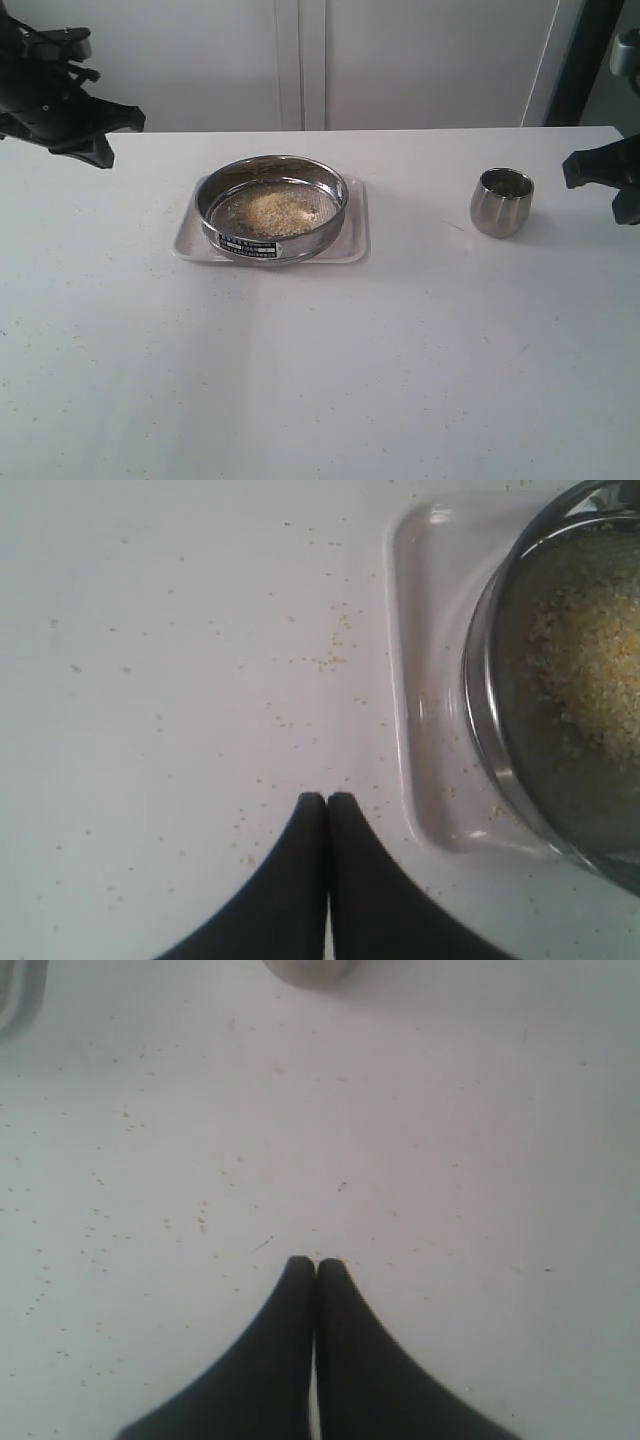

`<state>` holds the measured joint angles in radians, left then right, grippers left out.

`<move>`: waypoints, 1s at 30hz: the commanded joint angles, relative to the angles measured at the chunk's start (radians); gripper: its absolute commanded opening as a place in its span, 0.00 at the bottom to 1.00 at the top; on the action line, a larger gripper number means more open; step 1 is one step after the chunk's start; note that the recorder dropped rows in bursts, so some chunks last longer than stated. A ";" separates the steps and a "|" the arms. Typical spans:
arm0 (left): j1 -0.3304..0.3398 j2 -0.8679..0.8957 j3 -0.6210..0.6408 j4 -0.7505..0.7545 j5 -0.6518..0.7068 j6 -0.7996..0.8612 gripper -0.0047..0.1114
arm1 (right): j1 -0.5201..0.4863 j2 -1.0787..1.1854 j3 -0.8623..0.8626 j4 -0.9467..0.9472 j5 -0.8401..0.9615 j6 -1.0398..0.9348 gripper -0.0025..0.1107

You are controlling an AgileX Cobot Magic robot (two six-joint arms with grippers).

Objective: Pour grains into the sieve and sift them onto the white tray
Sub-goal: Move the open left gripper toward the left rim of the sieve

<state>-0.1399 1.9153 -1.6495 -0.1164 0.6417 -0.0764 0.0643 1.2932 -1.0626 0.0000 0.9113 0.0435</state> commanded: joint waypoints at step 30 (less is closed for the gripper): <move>-0.127 0.413 -0.580 -0.053 0.257 -0.055 0.43 | -0.001 -0.008 0.004 -0.006 -0.001 0.003 0.02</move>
<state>-0.2656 2.3284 -2.2232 -0.1787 0.8765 -0.1379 0.0643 1.2932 -1.0626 0.0000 0.9113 0.0435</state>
